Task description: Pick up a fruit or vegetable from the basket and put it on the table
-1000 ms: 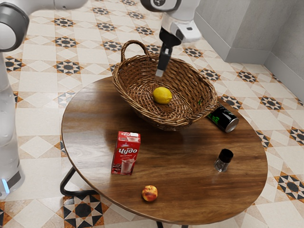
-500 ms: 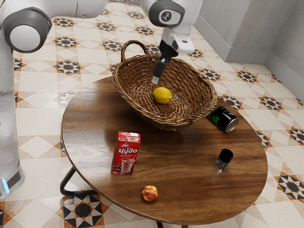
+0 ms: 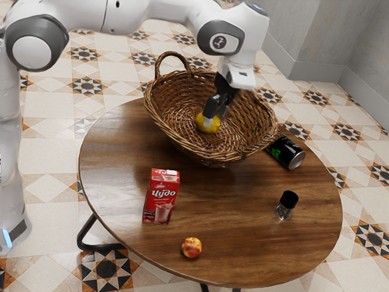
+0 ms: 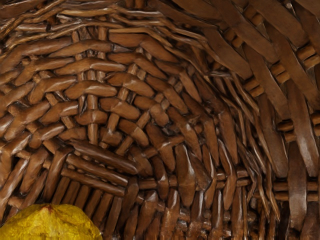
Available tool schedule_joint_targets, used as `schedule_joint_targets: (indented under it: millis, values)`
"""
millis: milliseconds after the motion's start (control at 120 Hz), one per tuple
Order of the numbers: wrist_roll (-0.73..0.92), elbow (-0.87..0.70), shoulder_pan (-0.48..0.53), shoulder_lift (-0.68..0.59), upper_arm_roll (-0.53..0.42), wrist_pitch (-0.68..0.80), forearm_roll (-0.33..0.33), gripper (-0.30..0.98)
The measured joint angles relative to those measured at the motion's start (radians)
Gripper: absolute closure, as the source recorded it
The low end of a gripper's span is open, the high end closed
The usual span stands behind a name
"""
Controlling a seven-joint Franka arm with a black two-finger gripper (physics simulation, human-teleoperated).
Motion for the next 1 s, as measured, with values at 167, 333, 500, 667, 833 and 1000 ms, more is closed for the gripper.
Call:
schedule_joint_targets:
  millis: [167,333,500,667,833,1000]
  values:
    - [0.029,0.003,0.015,0.027,0.009,0.009,-0.002,0.02]
    - [0.051,0.003,0.003,0.031,0.03,0.013,-0.002,0.02]
    - [0.069,0.003,0.006,0.036,0.04,0.031,-0.001,0.02]
    - [0.083,0.002,0.008,0.045,0.085,0.054,-0.001,0.02]
    - [0.095,0.0,0.009,0.083,0.093,0.079,-0.003,0.02]
    - [0.104,-0.008,0.01,0.098,0.108,0.091,-0.005,0.02]
